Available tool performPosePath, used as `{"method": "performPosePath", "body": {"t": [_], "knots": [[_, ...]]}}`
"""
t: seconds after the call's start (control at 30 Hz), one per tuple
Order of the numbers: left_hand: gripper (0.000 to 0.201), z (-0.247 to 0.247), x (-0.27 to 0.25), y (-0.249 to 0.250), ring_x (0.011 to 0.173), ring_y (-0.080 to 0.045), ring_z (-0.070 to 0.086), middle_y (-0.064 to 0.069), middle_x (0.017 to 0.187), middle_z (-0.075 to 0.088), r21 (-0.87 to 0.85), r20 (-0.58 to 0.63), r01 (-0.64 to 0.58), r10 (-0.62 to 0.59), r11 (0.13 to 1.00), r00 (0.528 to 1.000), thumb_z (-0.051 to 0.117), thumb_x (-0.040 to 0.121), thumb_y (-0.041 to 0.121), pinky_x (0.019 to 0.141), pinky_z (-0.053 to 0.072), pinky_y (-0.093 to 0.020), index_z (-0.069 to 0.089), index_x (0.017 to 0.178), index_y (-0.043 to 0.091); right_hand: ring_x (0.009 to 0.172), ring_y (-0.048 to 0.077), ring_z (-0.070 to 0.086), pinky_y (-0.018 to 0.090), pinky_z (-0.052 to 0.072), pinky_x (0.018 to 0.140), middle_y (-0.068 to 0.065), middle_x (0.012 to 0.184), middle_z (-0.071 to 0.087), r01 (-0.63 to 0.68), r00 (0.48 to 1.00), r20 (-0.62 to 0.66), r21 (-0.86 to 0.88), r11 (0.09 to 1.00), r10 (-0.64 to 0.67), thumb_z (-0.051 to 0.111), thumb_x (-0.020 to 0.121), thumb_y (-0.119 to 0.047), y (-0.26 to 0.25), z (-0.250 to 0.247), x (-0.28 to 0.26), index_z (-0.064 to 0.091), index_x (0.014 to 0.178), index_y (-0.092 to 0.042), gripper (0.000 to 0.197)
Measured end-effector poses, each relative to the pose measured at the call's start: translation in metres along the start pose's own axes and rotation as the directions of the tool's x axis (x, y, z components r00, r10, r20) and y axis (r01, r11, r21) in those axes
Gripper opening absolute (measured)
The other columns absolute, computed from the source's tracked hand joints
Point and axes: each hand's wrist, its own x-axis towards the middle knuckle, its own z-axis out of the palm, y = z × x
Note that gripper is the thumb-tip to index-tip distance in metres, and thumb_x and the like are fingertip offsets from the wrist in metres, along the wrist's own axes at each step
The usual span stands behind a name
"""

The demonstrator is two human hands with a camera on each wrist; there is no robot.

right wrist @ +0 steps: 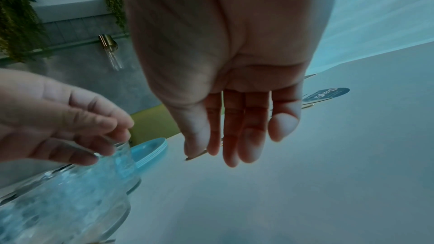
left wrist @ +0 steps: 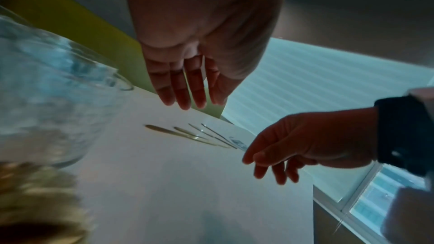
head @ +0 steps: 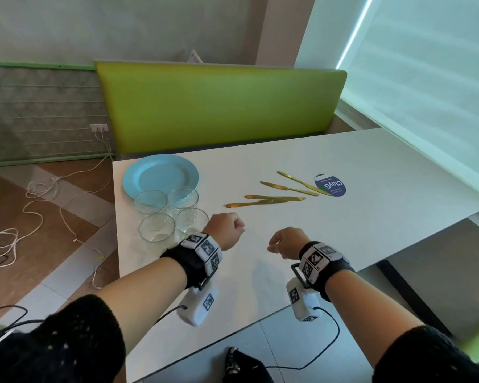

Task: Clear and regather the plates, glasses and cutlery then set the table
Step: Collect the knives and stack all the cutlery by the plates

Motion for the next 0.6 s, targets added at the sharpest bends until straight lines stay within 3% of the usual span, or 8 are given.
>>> {"method": "performPosePath", "body": {"t": [0.07, 0.17, 0.27, 0.4, 0.5, 0.6], "knots": [[0.021, 0.000, 0.020, 0.015, 0.107, -0.022, 0.061, -0.006, 0.110, 0.069, -0.019, -0.014, 0.007, -0.007, 1.000, 1.000, 0.054, 0.089, 0.017, 0.087, 0.042, -0.020, 0.068, 0.101, 0.008, 0.082, 0.014, 0.055, 0.025, 0.048, 0.085, 0.001, 0.089, 0.061, -0.004, 1.000, -0.009, -0.004, 1.000, 0.004, 0.062, 0.089, -0.028, 0.007, -0.009, 0.013, 0.068, 0.109, -0.012, 0.026], [0.021, 0.004, 0.058, 0.029, 0.109, -0.026, 0.059, -0.009, 0.112, 0.068, 0.027, 0.011, 0.038, -0.038, 0.999, 0.999, 0.050, 0.089, 0.015, 0.091, 0.045, -0.026, 0.067, 0.099, 0.006, 0.081, 0.014, 0.054, 0.024, 0.048, 0.084, 0.002, 0.090, 0.061, -0.018, 1.000, -0.013, -0.008, 1.000, 0.018, 0.062, 0.090, -0.028, 0.022, -0.024, 0.039, 0.068, 0.110, -0.011, 0.027], [0.019, 0.015, 0.102, 0.036, 0.109, -0.029, 0.060, -0.012, 0.115, 0.066, 0.184, 0.094, 0.081, -0.100, 0.980, 0.991, 0.051, 0.090, 0.018, 0.090, 0.046, -0.031, 0.063, 0.098, 0.006, 0.081, 0.014, 0.055, 0.025, 0.049, 0.087, 0.006, 0.107, 0.069, -0.032, 0.999, -0.021, -0.009, 0.999, 0.032, 0.061, 0.090, -0.028, 0.040, -0.046, 0.069, 0.068, 0.109, -0.011, 0.026], [0.026, 0.036, 0.150, 0.033, 0.104, -0.029, 0.063, -0.013, 0.112, 0.067, 0.389, 0.164, 0.106, -0.183, 0.915, 0.969, 0.050, 0.092, 0.019, 0.078, 0.046, -0.028, 0.063, 0.108, 0.003, 0.083, 0.014, 0.056, 0.028, 0.051, 0.091, 0.006, 0.109, 0.070, -0.062, 0.997, -0.047, 0.019, 0.998, 0.063, 0.062, 0.089, -0.026, 0.067, -0.077, 0.105, 0.069, 0.108, -0.011, 0.025], [0.027, 0.051, 0.174, 0.028, 0.108, -0.029, 0.063, -0.013, 0.115, 0.066, 0.494, 0.188, 0.088, -0.205, 0.865, 0.961, 0.045, 0.093, 0.012, 0.088, 0.049, -0.030, 0.064, 0.109, 0.002, 0.084, 0.015, 0.057, 0.029, 0.051, 0.091, 0.006, 0.106, 0.069, -0.086, 0.995, -0.050, 0.050, 0.995, 0.089, 0.062, 0.089, -0.024, 0.086, -0.098, 0.129, 0.069, 0.102, -0.011, 0.020], [0.028, 0.064, 0.187, 0.021, 0.108, -0.030, 0.062, -0.014, 0.117, 0.064, 0.552, 0.196, 0.096, -0.240, 0.829, 0.951, 0.043, 0.092, 0.008, 0.091, 0.049, -0.033, 0.063, 0.110, 0.002, 0.081, 0.017, 0.059, 0.027, 0.050, 0.085, 0.004, 0.094, 0.066, -0.092, 0.994, -0.048, 0.089, 0.992, 0.096, 0.062, 0.089, -0.023, 0.100, -0.110, 0.149, 0.067, 0.095, -0.015, 0.011]]}}
